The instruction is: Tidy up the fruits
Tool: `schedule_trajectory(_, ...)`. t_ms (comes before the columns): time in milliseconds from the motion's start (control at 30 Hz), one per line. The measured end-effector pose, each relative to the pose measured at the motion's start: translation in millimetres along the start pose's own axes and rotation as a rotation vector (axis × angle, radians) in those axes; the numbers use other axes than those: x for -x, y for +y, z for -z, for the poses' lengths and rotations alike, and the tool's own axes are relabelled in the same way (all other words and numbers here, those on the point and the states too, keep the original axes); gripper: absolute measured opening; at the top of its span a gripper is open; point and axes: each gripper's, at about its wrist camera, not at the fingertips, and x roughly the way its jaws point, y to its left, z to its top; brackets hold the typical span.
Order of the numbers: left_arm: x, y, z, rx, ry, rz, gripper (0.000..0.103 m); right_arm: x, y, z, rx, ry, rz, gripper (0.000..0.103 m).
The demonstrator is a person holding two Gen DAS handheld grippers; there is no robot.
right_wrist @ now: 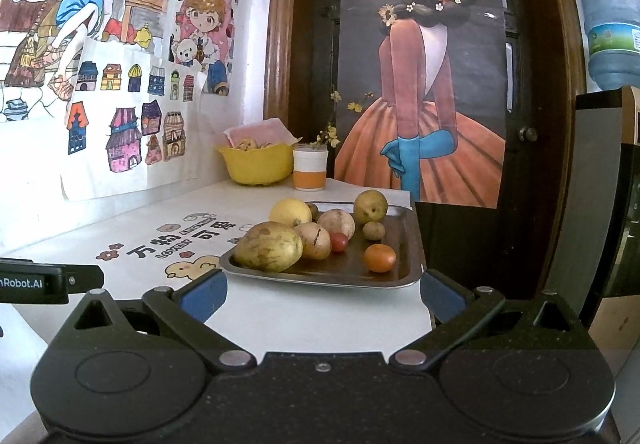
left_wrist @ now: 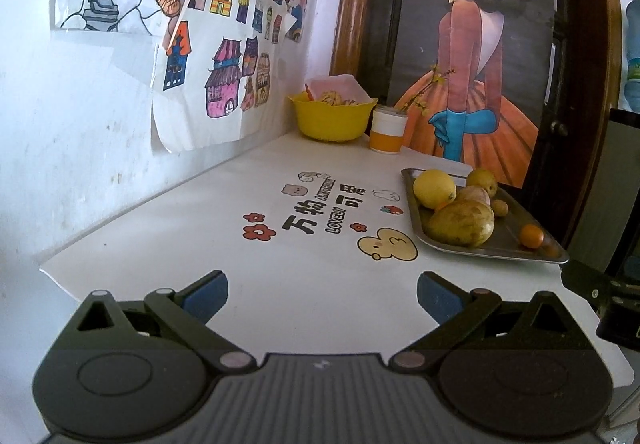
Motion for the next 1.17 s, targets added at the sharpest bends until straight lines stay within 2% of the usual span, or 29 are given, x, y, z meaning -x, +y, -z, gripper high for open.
schedule_trajectory(767, 1.3, -2.3, 0.4, 0.001, 0.01, 0.002, 0.103, 1.3, 1.7, 0.3, 0.009, 0.003, -0.003, 0.102)
schedule_trajectory(867, 3.3, -7.6, -1.3, -0.02, 0.016, -0.03, 0.103, 1.4, 1.7, 0.3, 0.01, 0.002, -0.002, 0.102)
schedule_trajectory(933, 4.2, -9.8, -0.9, -0.038, 0.013, -0.006, 0.103, 1.9, 2.0, 0.2, 0.013, -0.001, 0.0, 0.102)
schedule_trajectory(1067, 2.8, -8.3, -0.4, 0.0, 0.032, 0.047, 0.103, 2.6, 2.3, 0.5, 0.021, -0.006, -0.002, 0.102)
schedule_trajectory(1167, 4.7, -9.4, 0.4, -0.01, 0.014, 0.036, 0.103, 2.7, 2.5, 0.5, 0.018, -0.005, -0.001, 0.102)
